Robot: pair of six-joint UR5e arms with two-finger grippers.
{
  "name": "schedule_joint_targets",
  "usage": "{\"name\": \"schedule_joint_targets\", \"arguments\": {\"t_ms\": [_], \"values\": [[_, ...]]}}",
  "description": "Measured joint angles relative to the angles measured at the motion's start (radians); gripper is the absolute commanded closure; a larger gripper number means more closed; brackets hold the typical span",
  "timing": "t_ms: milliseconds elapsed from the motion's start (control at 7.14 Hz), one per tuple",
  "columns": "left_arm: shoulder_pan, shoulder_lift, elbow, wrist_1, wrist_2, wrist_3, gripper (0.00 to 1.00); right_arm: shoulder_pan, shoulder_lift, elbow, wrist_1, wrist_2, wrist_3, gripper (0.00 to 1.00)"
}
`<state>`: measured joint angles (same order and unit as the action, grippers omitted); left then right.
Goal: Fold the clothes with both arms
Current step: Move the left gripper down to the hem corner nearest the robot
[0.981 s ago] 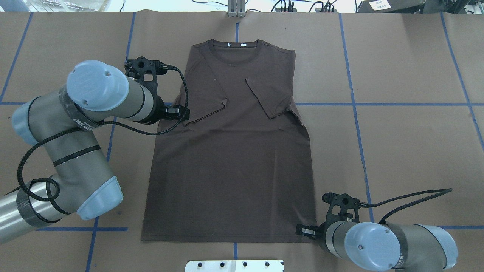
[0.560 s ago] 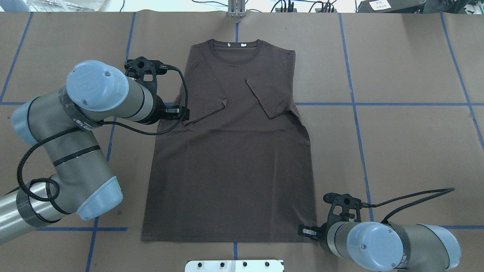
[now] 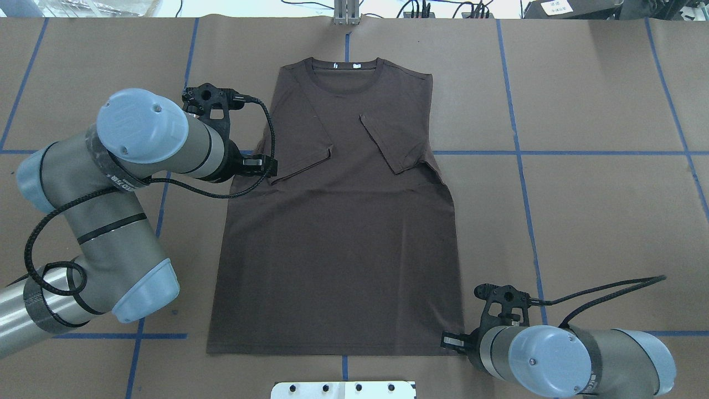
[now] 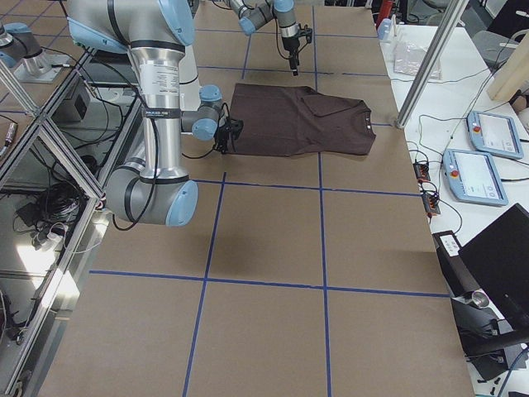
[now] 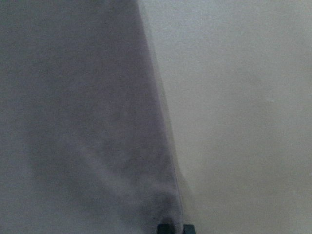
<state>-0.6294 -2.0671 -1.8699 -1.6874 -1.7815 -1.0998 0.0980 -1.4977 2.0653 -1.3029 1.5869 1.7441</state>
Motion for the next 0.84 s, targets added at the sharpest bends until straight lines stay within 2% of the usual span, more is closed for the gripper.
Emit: {"name": "schedule_joint_targets", "arguments": {"t_ms": [420, 560, 841], "values": [[-0.001, 0.012, -0.001, -0.003, 0.000, -0.008, 0.00, 0.001, -0.003, 0.014, 0.001, -0.006, 0.001, 1.00], [0.001, 0.054, -0.016, -0.027, -0.002, -0.054, 0.00, 0.002, -0.006, 0.020, 0.003, -0.009, -0.002, 1.00], [0.034, 0.193, -0.125, -0.098, 0.000, -0.253, 0.00, 0.009, -0.013, 0.054, 0.010, 0.003, -0.010, 1.00]]}}
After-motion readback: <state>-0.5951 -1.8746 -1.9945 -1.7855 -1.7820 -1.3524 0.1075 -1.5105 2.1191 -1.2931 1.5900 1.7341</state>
